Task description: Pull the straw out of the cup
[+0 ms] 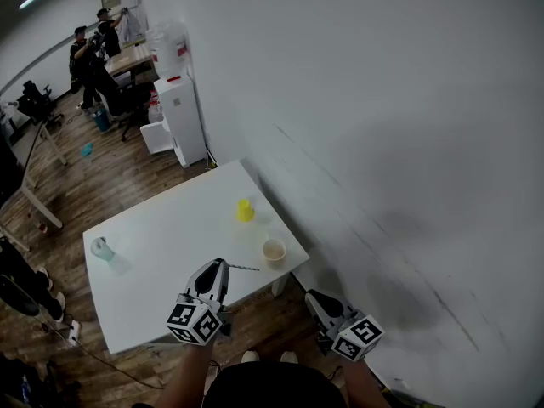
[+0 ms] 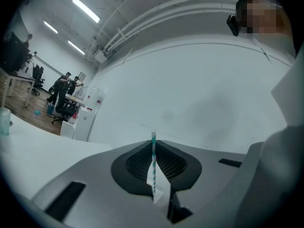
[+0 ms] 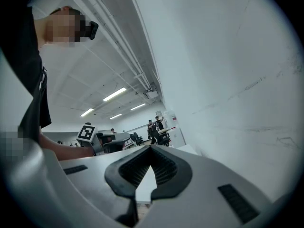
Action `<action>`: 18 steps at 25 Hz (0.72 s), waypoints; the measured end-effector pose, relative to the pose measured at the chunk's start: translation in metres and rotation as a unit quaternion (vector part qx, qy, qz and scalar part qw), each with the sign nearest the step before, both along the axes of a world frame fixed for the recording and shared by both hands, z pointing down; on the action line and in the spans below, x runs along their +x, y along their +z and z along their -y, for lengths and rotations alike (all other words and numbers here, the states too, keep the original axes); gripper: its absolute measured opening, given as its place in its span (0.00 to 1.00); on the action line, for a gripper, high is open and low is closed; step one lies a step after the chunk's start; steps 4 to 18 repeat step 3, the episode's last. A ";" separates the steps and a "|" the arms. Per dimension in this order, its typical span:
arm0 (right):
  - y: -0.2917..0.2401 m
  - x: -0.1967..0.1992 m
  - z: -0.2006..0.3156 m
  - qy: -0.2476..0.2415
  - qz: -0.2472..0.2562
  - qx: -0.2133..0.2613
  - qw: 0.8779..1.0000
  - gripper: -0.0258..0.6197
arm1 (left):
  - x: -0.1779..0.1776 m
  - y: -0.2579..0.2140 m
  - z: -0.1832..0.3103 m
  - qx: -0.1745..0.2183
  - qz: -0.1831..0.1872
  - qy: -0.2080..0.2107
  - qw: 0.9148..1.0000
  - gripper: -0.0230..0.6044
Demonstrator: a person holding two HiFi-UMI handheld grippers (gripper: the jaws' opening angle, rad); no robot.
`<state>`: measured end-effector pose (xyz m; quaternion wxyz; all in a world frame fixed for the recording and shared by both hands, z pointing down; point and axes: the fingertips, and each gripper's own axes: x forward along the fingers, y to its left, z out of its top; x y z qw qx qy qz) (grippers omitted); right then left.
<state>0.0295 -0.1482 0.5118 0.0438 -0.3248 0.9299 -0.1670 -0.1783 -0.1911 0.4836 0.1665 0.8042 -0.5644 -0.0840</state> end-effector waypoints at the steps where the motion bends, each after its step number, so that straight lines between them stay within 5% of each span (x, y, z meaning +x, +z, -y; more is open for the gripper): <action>1: 0.000 -0.001 0.000 0.001 -0.001 -0.001 1.000 0.07 | 0.000 -0.001 0.001 0.001 -0.001 0.001 1.000 0.09; 18: -0.001 -0.003 0.000 0.002 -0.002 -0.001 1.000 0.07 | -0.001 -0.002 0.002 0.002 -0.002 0.003 1.000 0.09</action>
